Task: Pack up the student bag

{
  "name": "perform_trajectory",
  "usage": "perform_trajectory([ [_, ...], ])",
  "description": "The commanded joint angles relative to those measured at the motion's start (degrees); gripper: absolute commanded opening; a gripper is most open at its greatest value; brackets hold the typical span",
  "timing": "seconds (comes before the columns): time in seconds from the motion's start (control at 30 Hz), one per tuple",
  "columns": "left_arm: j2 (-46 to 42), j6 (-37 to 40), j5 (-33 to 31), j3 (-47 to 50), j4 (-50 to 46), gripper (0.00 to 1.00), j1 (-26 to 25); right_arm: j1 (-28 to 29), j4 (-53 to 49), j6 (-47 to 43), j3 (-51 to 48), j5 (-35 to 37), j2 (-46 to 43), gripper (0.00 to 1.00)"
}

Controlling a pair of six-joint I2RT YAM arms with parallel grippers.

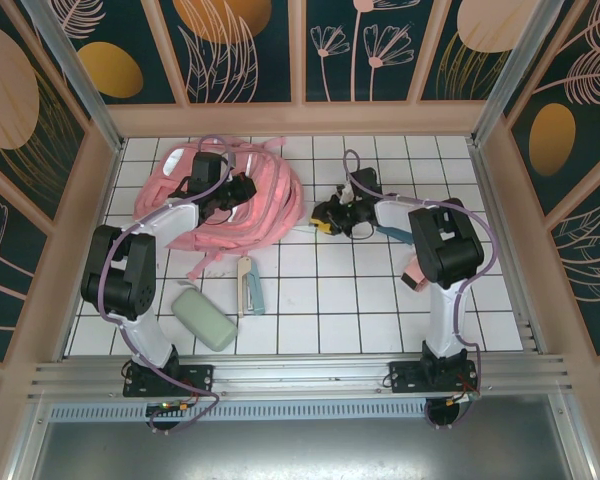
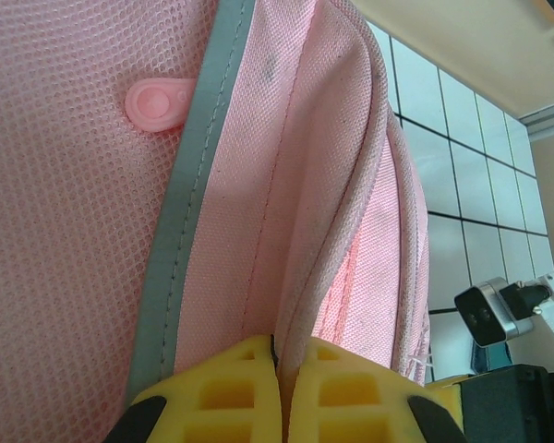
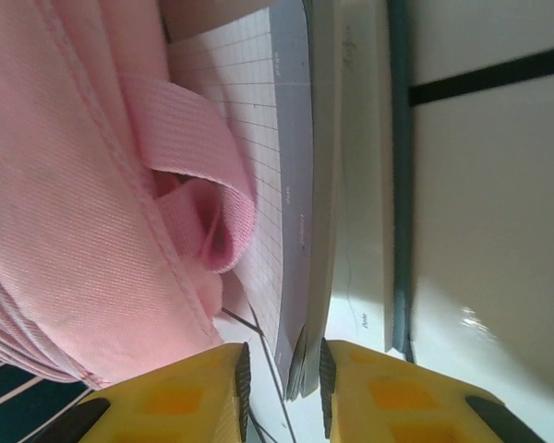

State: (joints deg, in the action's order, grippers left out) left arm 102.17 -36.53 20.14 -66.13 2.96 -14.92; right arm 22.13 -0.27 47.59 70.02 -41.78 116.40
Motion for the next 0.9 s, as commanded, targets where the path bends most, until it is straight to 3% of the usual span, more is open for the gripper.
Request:
perform_trajectory([
  [0.0,1.35,-1.26,1.34,0.37,0.29,0.0,0.23,1.64,8.38,4.12,-0.86,0.28,0.84,0.29],
  [0.13,1.49,-1.31,1.73,0.56,0.6,0.0,0.07,2.21,13.16,7.13,-1.23,1.08,2.46,0.28],
  [0.2,1.58,-1.35,1.9,0.65,0.64,0.0,-0.06,2.47,14.32,8.09,-0.82,1.08,3.74,0.19],
  [0.43,1.66,-1.28,1.74,0.66,0.6,0.0,-0.09,3.01,13.84,7.74,-0.43,1.94,6.18,0.0],
  [0.67,-0.98,0.79,-2.78,-2.08,-3.35,0.0,0.39,1.79,11.63,4.44,-2.69,2.49,3.32,0.0],
  [0.87,-6.33,0.2,-7.18,-3.22,-4.92,0.0,4.38,-1.4,7.22,-0.45,-7.98,2.23,-2.01,0.0],
])
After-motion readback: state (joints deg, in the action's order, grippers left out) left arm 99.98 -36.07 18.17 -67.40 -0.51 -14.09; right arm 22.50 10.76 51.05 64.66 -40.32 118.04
